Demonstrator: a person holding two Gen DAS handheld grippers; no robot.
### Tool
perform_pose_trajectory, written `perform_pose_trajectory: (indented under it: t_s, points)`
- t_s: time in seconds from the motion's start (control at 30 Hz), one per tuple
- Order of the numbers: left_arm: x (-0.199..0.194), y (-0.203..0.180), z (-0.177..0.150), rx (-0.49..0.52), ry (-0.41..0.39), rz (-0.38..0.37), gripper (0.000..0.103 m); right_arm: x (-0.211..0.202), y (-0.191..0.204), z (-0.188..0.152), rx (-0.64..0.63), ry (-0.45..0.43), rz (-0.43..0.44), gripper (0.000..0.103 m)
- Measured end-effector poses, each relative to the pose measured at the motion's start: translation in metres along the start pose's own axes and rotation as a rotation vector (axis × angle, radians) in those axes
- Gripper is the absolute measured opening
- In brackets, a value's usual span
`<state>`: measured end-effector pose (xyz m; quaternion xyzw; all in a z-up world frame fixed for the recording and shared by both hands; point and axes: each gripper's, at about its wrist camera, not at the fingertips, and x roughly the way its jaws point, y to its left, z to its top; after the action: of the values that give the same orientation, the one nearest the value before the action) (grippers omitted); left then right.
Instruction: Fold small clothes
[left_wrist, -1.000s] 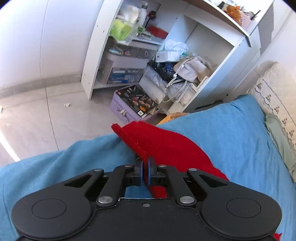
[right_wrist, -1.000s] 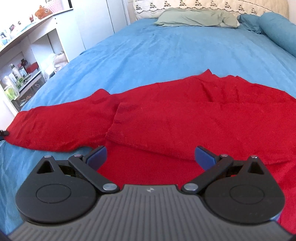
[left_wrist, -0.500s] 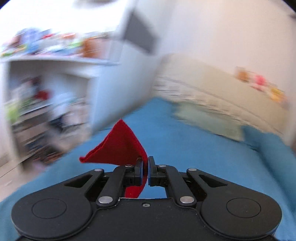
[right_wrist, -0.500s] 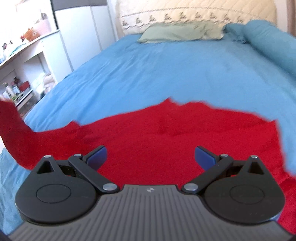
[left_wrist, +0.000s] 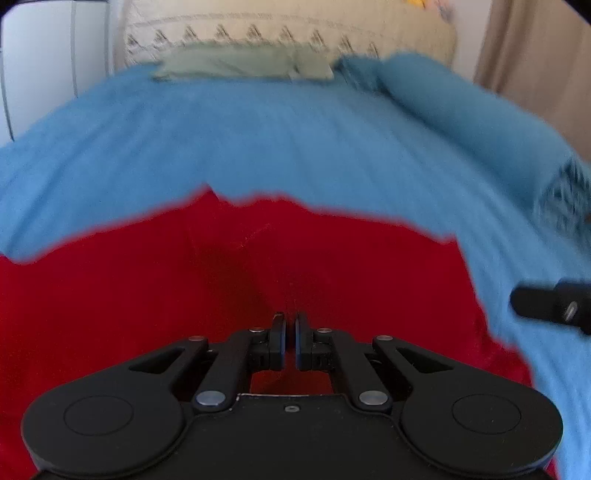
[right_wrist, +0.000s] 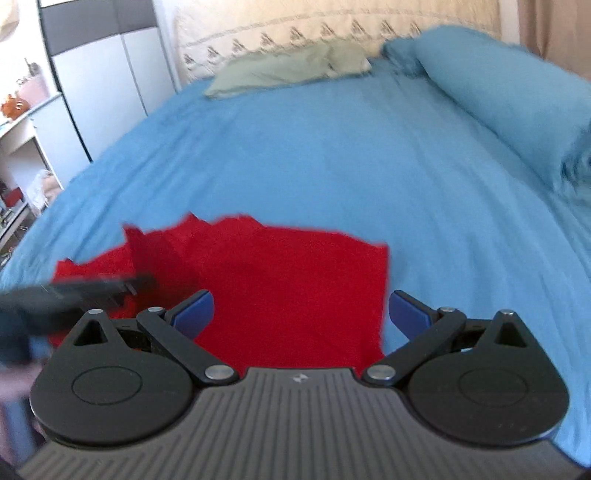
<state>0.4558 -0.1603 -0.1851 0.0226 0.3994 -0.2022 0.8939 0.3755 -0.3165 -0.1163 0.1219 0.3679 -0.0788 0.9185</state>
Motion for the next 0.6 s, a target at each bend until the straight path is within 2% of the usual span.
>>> perform_pose_trajectory:
  t_s: [0.17, 0.23, 0.27, 0.33, 0.43, 0.57, 0.6]
  points:
    - [0.011, -0.01, -0.016, 0.051, 0.009, 0.039, 0.005, 0.003, -0.029, -0.027, 0.062, 0.04, -0.002, 0.103]
    - [0.012, -0.013, -0.016, 0.074, 0.006, 0.041, 0.01, 0.003, -0.036, -0.035, 0.089, 0.051, 0.002, 0.103]
    - [0.011, -0.013, -0.015, 0.079, 0.005, 0.037, 0.019, 0.004, -0.039, -0.038, 0.099, 0.054, 0.001, 0.103]
    - [0.006, -0.013, -0.016, 0.076, 0.0, 0.032, 0.073, 0.004, -0.043, -0.039, 0.124, 0.055, 0.008, 0.103]
    - [-0.013, -0.003, -0.014, 0.052, -0.033, 0.071, 0.087, 0.003, -0.045, -0.037, 0.137, 0.054, 0.024, 0.103]
    - [-0.047, 0.027, -0.008, -0.02, -0.051, 0.151, 0.09, 0.002, -0.03, -0.025, 0.092, 0.045, 0.058, 0.103]
    - [-0.056, 0.039, -0.008, -0.045, -0.058, 0.17, 0.094, 0.003, -0.022, -0.021, 0.079, 0.047, 0.075, 0.103]
